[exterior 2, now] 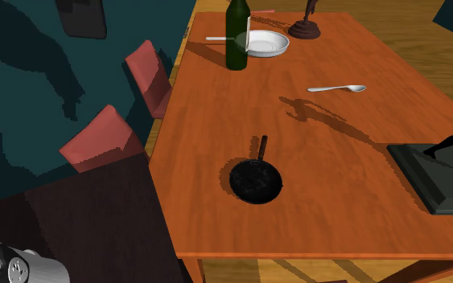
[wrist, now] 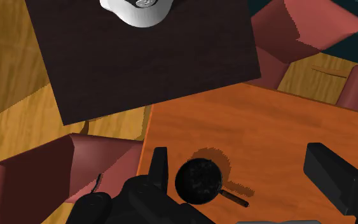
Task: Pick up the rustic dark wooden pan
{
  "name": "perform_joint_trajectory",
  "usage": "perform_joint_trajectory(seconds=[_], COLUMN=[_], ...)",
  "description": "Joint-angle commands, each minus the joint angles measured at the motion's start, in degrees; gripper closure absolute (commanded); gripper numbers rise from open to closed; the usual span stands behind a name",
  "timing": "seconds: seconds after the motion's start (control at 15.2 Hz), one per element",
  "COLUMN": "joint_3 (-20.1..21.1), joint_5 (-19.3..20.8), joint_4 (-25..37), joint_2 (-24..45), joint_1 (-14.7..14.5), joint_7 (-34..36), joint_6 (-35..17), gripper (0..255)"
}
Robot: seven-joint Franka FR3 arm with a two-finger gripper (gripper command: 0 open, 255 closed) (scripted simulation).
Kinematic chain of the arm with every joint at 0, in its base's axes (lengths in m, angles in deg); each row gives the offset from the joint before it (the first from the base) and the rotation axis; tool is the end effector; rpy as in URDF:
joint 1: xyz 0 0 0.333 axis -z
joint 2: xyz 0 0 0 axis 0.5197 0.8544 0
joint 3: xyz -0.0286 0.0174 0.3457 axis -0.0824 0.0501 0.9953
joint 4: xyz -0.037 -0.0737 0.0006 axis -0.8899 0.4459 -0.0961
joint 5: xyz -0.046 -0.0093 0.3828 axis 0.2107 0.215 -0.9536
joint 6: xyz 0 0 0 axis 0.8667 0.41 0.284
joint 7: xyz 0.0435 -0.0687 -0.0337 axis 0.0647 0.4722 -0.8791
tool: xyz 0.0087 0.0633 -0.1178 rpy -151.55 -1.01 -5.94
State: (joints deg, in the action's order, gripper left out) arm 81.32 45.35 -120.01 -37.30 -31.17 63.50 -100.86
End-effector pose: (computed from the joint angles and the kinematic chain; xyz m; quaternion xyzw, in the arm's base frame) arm 0.2675 -0.0082 0.5508 -0.9878 0.0920 0.0993 0.0774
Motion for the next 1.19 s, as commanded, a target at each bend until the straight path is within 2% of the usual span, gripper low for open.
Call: perform_joint_trajectory(seconds=[0.0,0.53,1.12], joint_3=[0.0,-0.47,0.18], joint_5=[0.0,4.01,7.61], joint_4=[0.0,-4.35,-3.76], joint_2=[0.0,11.63,28.93], joint_1=[0.0,-3.91,-7.53], joint_7=[0.0,-12.5,-24.12], joint_6=[0.0,-16.14,-33.92], gripper=[0,0,0])
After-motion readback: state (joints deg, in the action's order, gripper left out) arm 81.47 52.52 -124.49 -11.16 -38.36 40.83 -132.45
